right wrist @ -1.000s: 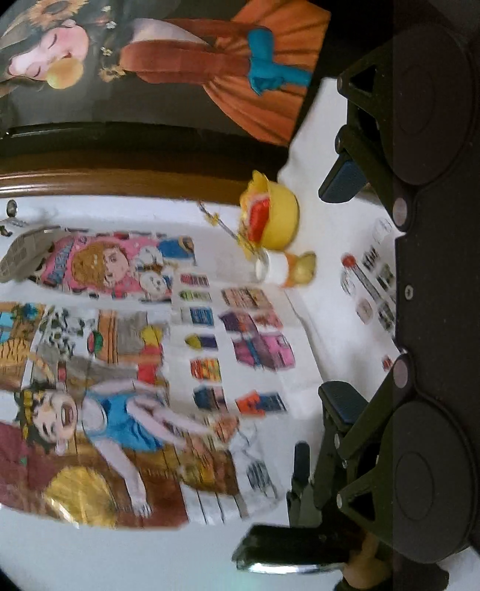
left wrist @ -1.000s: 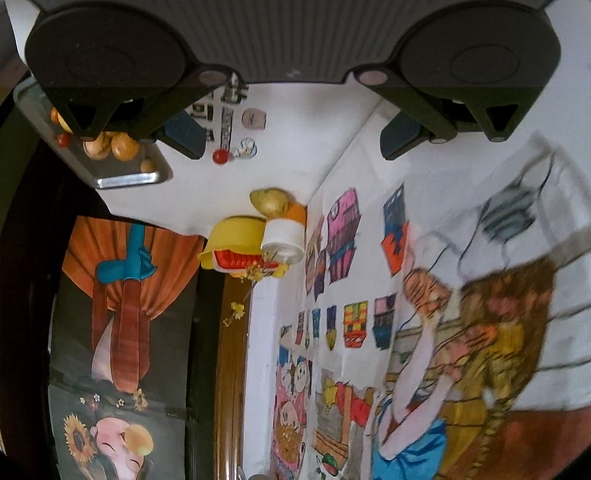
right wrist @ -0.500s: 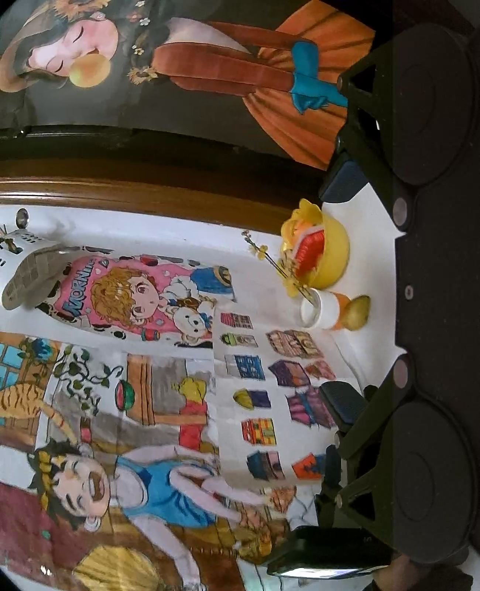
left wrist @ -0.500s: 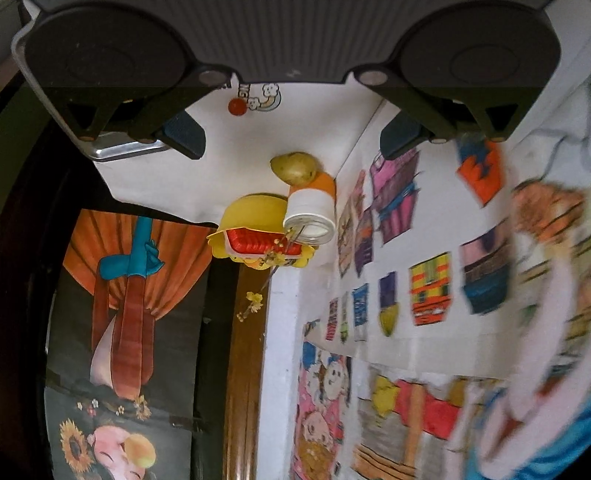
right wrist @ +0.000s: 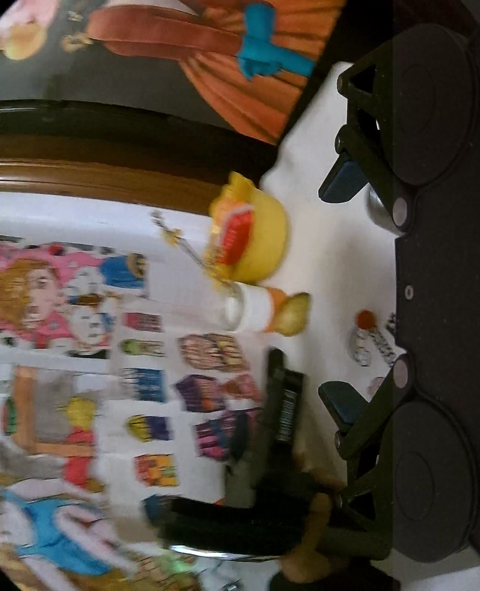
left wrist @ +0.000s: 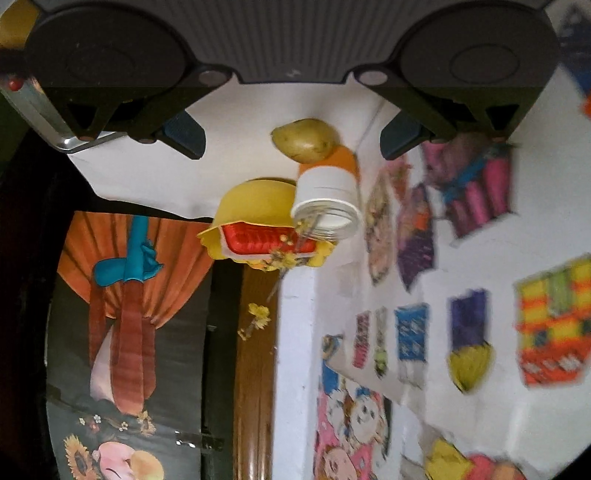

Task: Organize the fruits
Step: 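Move the left tool to the yellow-green pear while the right tool approaches the red cherry tomato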

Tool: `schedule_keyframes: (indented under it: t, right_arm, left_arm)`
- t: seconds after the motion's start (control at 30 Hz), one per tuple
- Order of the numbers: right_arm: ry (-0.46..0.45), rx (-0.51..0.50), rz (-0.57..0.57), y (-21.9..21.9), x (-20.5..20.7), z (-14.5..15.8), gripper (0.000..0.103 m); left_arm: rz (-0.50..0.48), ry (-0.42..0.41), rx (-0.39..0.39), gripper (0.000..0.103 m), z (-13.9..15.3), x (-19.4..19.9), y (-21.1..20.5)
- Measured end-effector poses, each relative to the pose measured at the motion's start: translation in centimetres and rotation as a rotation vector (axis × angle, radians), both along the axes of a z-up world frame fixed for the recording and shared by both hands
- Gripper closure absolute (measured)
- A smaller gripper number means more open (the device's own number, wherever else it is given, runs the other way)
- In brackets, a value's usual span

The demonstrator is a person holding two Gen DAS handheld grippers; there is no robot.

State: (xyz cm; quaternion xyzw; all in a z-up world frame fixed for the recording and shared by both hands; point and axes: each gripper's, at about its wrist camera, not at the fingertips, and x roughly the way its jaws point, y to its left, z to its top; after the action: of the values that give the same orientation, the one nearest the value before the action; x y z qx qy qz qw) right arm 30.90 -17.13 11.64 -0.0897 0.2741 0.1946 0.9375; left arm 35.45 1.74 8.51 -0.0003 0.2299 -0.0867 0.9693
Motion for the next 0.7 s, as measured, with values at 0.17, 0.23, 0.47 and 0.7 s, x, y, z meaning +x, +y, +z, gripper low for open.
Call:
schedule_keyframes:
  t: [0.17, 0.23, 0.47, 0.7]
  right_arm:
    - [0.035, 0.045, -0.053, 1.7, 0.9, -4.4, 0.002]
    - [0.042, 0.041, -0.062, 2.3, 1.2, -5.5, 0.004]
    - [0.030, 0.028, -0.109, 3.5, 2.7, -7.9, 0.013]
    - [0.069, 0.041, -0.110, 4.3, 4.4, -9.4, 0.026]
  left_arm:
    - [-0.033, 0.030, 0.021, 0.000, -2.5, 2.8, -1.1]
    - [-0.040, 0.052, 0.026, 0.000, -3.4, 4.0, -1.4]
    - [-0.045, 0.099, 0.034, 0.000, -5.7, 7.5, -1.3]
    - [-0.038, 0.136, 0.035, 0.001, -7.5, 9.9, -1.4]
